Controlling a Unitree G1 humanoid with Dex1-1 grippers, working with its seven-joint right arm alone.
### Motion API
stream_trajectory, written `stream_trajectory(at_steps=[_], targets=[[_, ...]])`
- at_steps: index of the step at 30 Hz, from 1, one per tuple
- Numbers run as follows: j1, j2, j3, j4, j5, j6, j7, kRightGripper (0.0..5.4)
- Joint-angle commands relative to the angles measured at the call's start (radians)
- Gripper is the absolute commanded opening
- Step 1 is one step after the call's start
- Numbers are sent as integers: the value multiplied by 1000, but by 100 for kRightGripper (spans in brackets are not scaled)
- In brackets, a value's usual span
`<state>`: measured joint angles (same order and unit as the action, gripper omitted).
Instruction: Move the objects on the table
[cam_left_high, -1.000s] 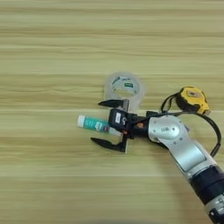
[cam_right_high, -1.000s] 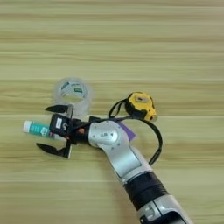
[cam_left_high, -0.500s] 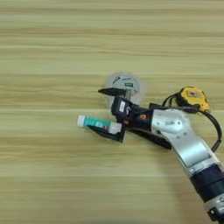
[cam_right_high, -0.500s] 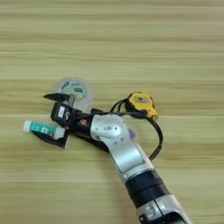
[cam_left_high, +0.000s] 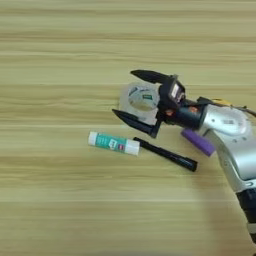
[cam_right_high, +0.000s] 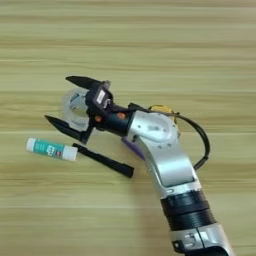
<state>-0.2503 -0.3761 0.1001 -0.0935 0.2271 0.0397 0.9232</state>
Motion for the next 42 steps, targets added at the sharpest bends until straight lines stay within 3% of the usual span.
stream_trajectory(at_steps=[1,10,16,28,34,42], targets=[[-28,-58,-54,-62,65,22,22,538],[48,-150,-87,-75,83,82,87,538],[103,-192,-67,-64,51,91,117,538],[145,-211,-28,51,-63,15,129,538],[118,-206,-11,134,-166,-72,67,538],[93,-206,-15,218,-206,-136,44,538]])
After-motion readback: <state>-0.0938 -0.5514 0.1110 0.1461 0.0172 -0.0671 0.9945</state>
